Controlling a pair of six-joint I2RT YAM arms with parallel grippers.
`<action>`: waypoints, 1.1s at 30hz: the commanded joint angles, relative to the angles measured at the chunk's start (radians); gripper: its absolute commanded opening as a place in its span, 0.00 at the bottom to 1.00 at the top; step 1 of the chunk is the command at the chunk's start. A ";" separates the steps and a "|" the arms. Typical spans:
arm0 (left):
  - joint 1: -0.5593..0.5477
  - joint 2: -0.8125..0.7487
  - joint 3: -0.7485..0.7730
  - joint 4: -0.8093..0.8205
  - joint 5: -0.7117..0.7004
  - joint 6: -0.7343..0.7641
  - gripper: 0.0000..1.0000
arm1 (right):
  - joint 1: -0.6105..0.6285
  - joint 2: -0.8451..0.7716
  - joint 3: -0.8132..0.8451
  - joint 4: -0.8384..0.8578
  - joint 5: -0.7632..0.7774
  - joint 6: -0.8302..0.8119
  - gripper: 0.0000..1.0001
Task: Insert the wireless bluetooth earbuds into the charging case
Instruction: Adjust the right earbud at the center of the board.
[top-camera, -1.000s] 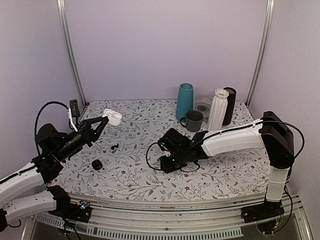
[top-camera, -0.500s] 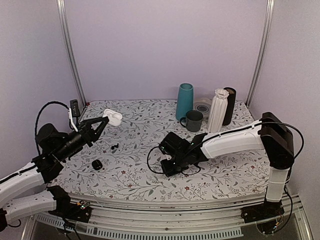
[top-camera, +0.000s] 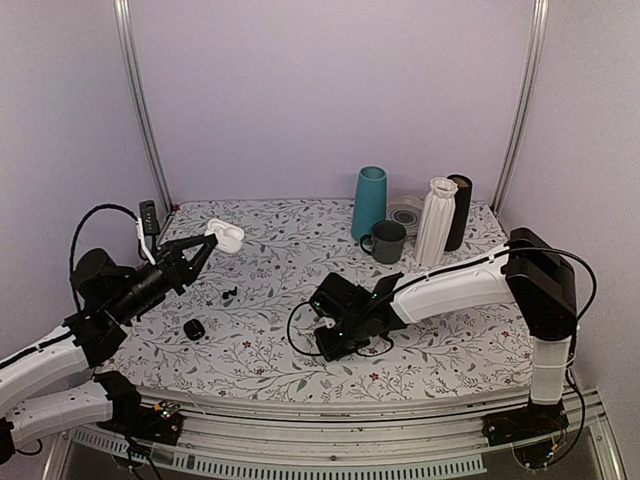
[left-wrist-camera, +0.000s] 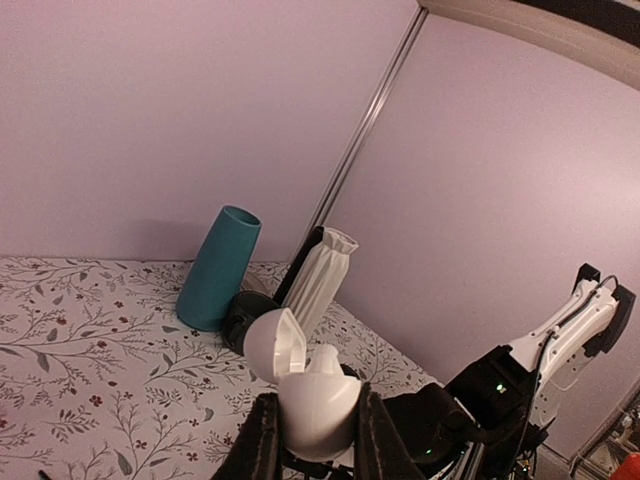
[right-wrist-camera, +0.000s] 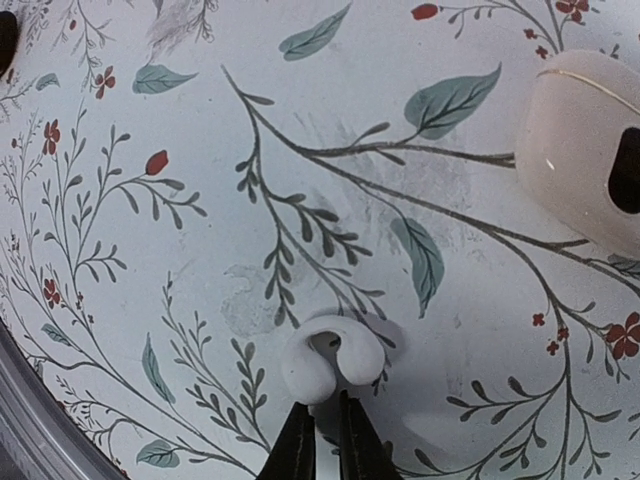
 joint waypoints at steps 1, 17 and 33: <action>0.016 -0.008 -0.010 0.024 0.004 -0.004 0.00 | 0.005 0.045 0.040 0.007 -0.019 0.008 0.10; 0.016 -0.020 -0.012 0.009 -0.001 -0.002 0.00 | -0.039 -0.062 0.052 0.112 -0.150 -0.039 0.17; 0.018 -0.021 -0.004 0.003 -0.005 -0.008 0.00 | -0.109 -0.020 0.010 0.174 -0.162 -0.322 0.18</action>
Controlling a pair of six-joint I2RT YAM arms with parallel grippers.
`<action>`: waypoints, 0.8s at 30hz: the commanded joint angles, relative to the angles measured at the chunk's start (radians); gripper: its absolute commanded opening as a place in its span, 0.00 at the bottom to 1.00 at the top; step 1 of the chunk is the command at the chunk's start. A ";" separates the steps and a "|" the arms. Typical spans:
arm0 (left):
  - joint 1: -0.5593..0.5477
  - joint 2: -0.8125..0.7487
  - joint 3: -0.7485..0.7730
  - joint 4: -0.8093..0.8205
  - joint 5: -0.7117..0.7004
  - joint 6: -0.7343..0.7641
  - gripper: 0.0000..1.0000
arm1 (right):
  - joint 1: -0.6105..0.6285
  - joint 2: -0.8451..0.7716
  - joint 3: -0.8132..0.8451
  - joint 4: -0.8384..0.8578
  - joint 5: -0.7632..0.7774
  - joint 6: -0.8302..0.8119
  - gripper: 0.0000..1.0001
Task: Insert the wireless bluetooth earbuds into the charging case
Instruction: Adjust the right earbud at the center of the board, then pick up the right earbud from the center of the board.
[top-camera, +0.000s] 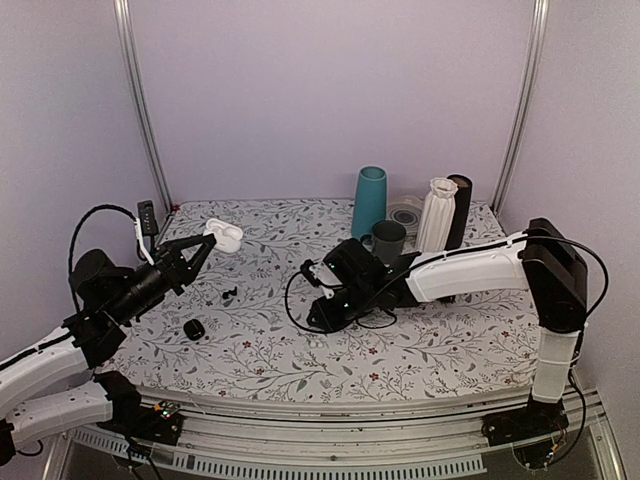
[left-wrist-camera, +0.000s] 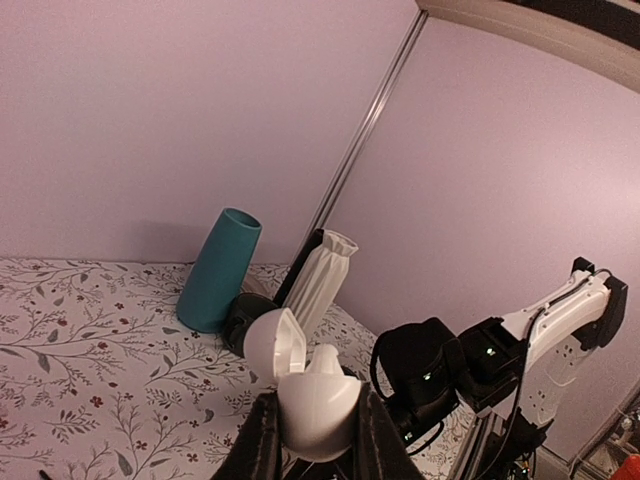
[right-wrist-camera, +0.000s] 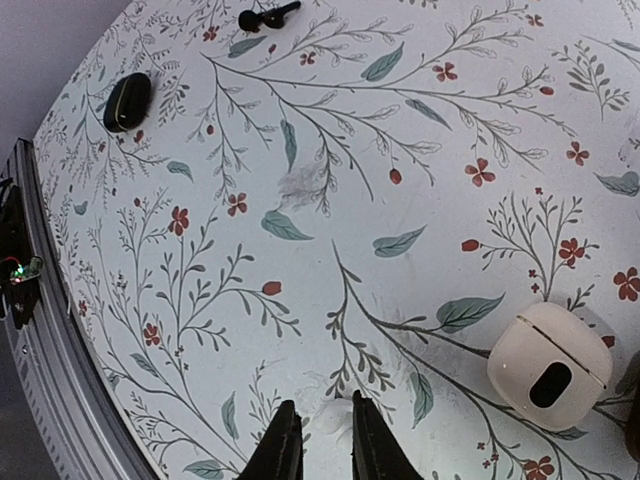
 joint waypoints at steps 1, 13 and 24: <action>0.015 -0.013 0.001 0.002 -0.006 -0.004 0.00 | -0.005 0.052 -0.004 0.001 0.001 -0.076 0.18; 0.015 -0.001 0.011 -0.002 -0.003 -0.004 0.00 | -0.014 0.079 -0.068 0.064 -0.018 -0.083 0.18; 0.015 0.016 0.015 0.009 0.001 -0.006 0.00 | -0.014 0.093 -0.083 0.083 -0.047 -0.090 0.25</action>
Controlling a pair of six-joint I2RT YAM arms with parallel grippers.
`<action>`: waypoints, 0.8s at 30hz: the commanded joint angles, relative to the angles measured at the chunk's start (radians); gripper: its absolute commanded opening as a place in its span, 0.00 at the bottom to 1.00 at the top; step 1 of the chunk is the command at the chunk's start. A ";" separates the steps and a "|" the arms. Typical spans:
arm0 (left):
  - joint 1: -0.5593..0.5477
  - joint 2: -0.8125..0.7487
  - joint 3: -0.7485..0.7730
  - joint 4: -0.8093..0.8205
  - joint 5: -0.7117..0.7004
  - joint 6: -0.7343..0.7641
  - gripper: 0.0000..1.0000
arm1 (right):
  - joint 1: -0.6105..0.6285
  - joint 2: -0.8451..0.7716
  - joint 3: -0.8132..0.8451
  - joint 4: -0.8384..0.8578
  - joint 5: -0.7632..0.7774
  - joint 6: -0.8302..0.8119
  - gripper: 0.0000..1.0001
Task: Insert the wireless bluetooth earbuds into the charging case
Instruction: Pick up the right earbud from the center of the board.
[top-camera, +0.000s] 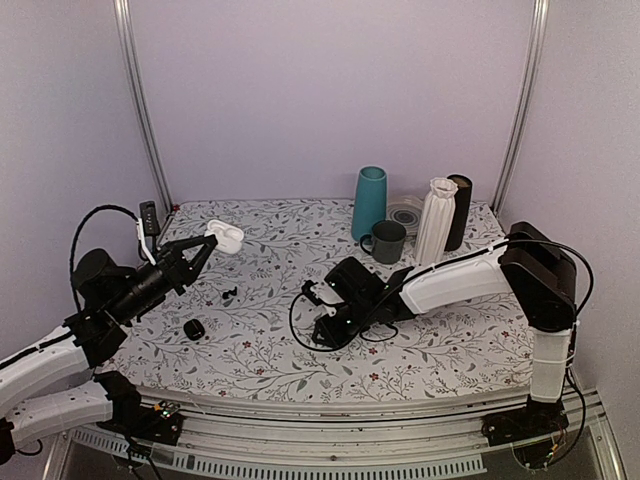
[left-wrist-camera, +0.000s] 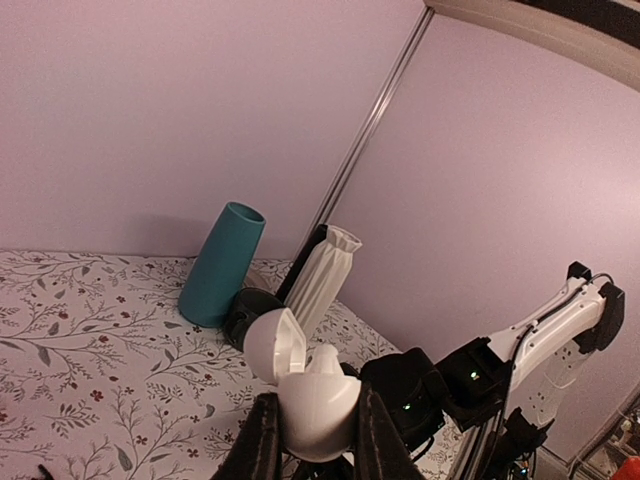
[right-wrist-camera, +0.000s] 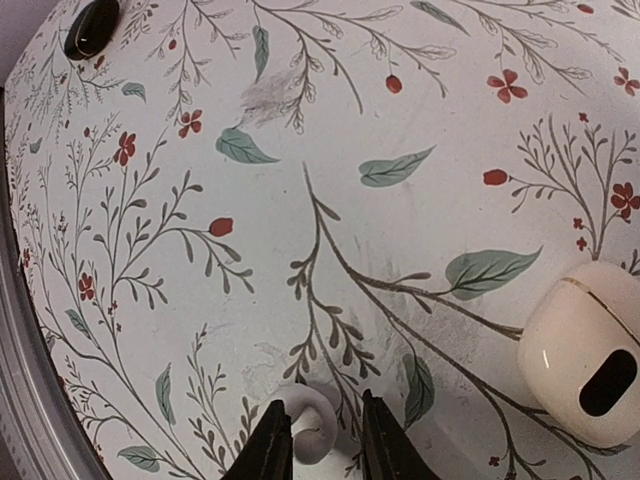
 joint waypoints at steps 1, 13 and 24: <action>0.015 0.006 0.015 0.014 0.004 0.000 0.00 | -0.007 0.023 -0.014 0.027 -0.024 -0.014 0.25; 0.015 0.019 0.014 0.024 0.006 0.001 0.00 | -0.001 0.017 -0.046 0.035 -0.051 -0.006 0.26; 0.015 0.021 0.013 0.027 0.009 -0.002 0.00 | 0.011 0.011 -0.055 0.059 -0.081 0.024 0.24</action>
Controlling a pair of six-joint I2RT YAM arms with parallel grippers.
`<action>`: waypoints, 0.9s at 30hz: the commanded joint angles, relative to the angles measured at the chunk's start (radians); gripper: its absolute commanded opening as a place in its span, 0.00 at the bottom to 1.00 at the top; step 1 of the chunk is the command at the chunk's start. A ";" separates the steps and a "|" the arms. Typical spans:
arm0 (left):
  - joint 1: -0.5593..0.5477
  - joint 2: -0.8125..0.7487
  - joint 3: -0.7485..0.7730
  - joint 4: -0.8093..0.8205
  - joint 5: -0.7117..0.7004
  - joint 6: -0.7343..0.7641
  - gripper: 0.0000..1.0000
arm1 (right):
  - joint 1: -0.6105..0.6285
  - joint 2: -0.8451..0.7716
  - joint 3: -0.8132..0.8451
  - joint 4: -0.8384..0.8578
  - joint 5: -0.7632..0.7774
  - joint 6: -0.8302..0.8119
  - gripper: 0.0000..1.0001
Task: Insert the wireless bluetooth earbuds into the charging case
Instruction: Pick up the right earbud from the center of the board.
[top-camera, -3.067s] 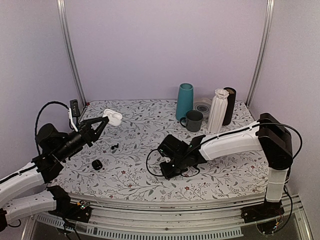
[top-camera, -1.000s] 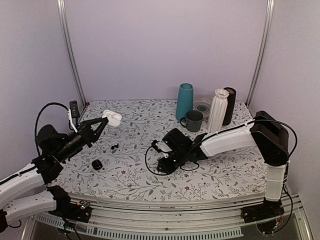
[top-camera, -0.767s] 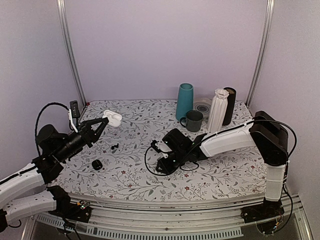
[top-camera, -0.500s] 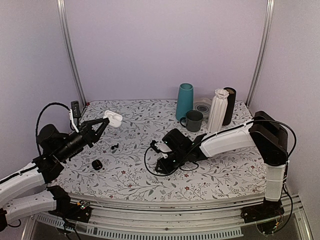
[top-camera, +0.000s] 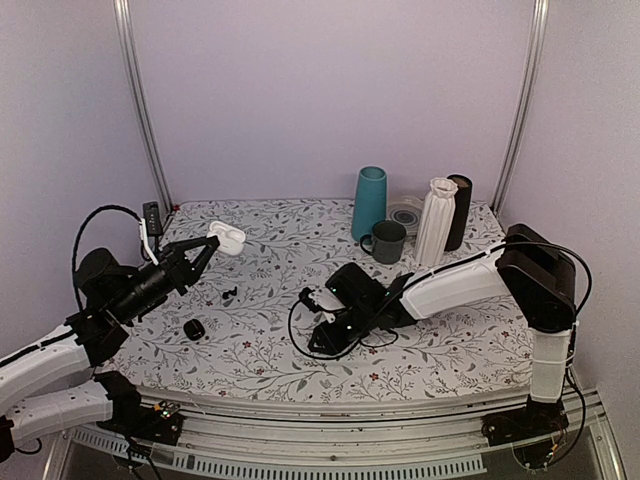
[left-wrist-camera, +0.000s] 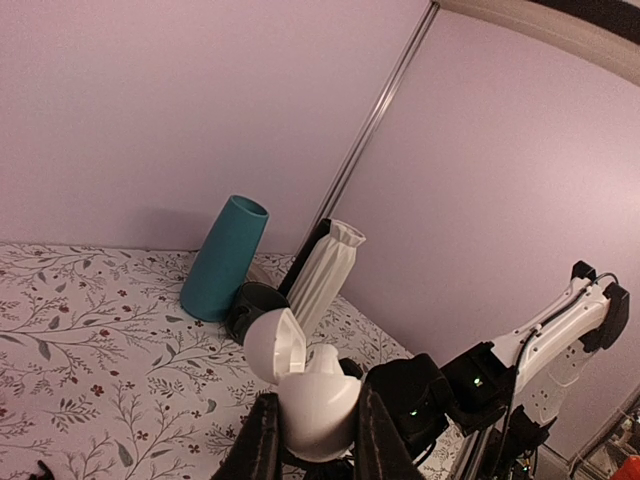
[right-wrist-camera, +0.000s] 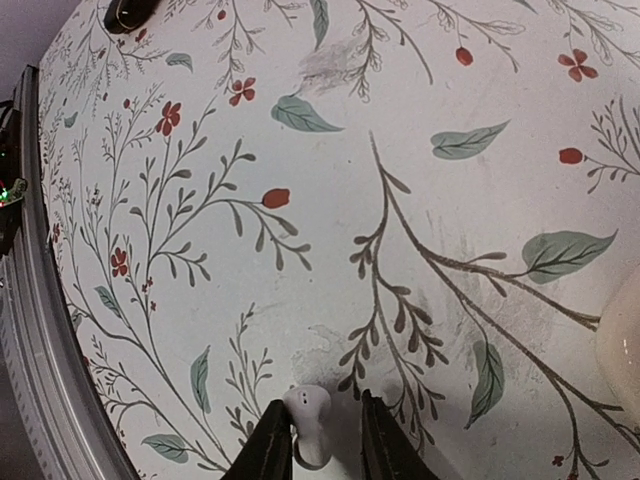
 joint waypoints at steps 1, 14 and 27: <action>0.014 0.001 0.012 0.025 0.009 -0.001 0.00 | 0.002 0.007 -0.017 0.001 -0.009 0.021 0.23; 0.014 0.005 0.006 0.026 0.013 -0.004 0.00 | 0.002 -0.041 -0.040 0.026 -0.017 0.054 0.05; 0.026 0.082 -0.019 0.169 0.159 -0.022 0.00 | -0.012 -0.309 -0.076 0.047 0.080 0.056 0.04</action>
